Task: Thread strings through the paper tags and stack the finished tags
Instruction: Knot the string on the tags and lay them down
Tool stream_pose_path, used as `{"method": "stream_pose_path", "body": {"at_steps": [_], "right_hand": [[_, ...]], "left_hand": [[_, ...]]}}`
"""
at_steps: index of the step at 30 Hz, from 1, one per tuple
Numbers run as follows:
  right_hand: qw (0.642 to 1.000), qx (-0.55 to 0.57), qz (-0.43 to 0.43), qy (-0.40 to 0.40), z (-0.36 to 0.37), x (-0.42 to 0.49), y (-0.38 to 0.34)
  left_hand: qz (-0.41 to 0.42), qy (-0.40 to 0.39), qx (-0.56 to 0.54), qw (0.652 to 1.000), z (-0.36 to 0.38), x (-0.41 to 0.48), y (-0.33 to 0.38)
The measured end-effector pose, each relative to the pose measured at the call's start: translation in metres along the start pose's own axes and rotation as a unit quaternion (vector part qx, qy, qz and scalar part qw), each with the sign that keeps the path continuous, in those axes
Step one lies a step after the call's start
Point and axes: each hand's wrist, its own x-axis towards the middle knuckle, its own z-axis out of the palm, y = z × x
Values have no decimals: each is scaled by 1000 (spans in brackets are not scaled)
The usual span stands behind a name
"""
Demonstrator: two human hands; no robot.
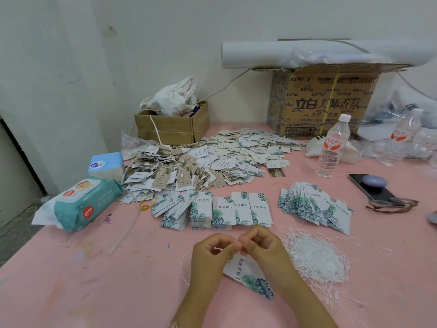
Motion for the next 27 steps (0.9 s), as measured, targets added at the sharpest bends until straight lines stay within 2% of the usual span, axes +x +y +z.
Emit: {"method": "stream_pose_path", "body": {"at_steps": [20,24,27], "right_hand": [[999,-33,-17,20,0,1,0],[989,-134,-40,41,3,1,2],[971,-238,-29,27,1,2,6]], "left_hand": [[14,-32,2,999,2,1,-10],[-48,5,-99,994,5,3,-5],[-109,54,-251,960,0,7,-1]]}}
